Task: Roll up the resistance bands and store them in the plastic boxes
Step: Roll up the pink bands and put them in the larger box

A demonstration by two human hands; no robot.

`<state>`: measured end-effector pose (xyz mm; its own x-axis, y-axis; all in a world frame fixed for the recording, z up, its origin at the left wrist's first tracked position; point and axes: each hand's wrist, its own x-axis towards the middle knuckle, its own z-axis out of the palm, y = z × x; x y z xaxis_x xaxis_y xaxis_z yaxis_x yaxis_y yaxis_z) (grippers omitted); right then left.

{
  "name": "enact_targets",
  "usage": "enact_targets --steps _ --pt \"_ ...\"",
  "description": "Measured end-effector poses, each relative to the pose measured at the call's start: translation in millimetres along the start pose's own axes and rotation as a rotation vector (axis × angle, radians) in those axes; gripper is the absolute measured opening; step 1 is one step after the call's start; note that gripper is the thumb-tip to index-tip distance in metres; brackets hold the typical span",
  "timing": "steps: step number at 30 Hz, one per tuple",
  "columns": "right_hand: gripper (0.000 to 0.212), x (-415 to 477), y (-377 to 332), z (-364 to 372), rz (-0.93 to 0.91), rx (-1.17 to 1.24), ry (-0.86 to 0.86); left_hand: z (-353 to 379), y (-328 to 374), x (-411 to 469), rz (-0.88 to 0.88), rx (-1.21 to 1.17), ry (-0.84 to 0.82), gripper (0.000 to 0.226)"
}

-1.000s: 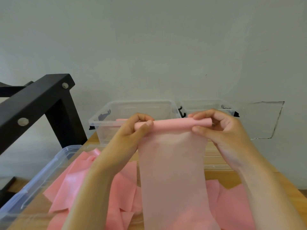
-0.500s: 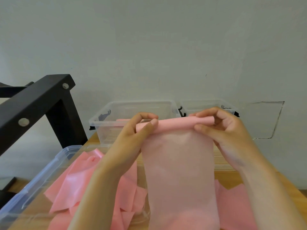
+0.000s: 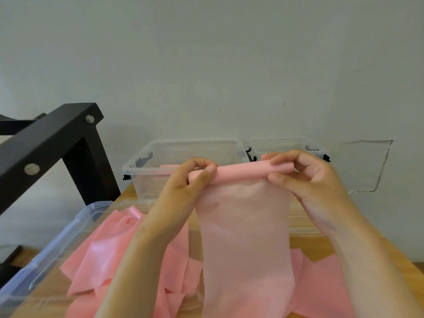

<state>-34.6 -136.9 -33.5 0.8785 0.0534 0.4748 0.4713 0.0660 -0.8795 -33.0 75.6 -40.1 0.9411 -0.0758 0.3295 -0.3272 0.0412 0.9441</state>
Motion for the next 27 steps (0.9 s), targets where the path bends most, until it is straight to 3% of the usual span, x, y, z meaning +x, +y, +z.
enact_targets --steps 1,3,7,9,12,14,17,20,22,27 --pt "0.030 0.3 0.6 -0.5 0.015 -0.011 -0.015 -0.6 -0.1 0.5 0.019 0.018 0.028 0.006" --pt "0.031 0.3 3.1 -0.6 0.094 -0.042 -0.039 -1.2 0.3 0.9 0.074 -0.002 0.053 0.015" --pt "0.009 1.3 7.0 2.0 0.126 -0.101 0.028 0.1 3.4 -1.0 0.135 -0.049 0.044 0.022" --pt "0.014 1.4 4.7 2.8 0.066 -0.077 0.044 -2.1 0.5 0.1 0.061 -0.037 0.041 0.013" --pt "0.024 0.3 0.7 3.5 -0.011 -0.014 0.017 -6.1 -2.2 1.4 -0.022 0.050 -0.007 0.019" --pt "0.029 0.2 0.6 3.7 -0.031 -0.027 -0.004 -5.9 -1.7 1.7 0.009 0.063 0.003 0.012" --pt "0.038 0.9 -0.1 2.4 0.037 -0.053 -0.072 -4.6 2.1 1.9 0.109 -0.017 0.053 0.027" --pt "0.023 0.3 3.3 2.1 0.132 -0.067 -0.058 -4.5 4.1 1.4 0.175 -0.069 0.081 0.037" --pt "0.013 0.5 4.5 3.6 0.110 -0.083 -0.001 -3.2 4.3 0.8 0.160 -0.087 0.077 0.033" --pt "0.026 0.8 0.3 6.1 -0.029 0.004 0.021 -4.1 -0.9 0.8 0.012 -0.044 -0.008 0.019"
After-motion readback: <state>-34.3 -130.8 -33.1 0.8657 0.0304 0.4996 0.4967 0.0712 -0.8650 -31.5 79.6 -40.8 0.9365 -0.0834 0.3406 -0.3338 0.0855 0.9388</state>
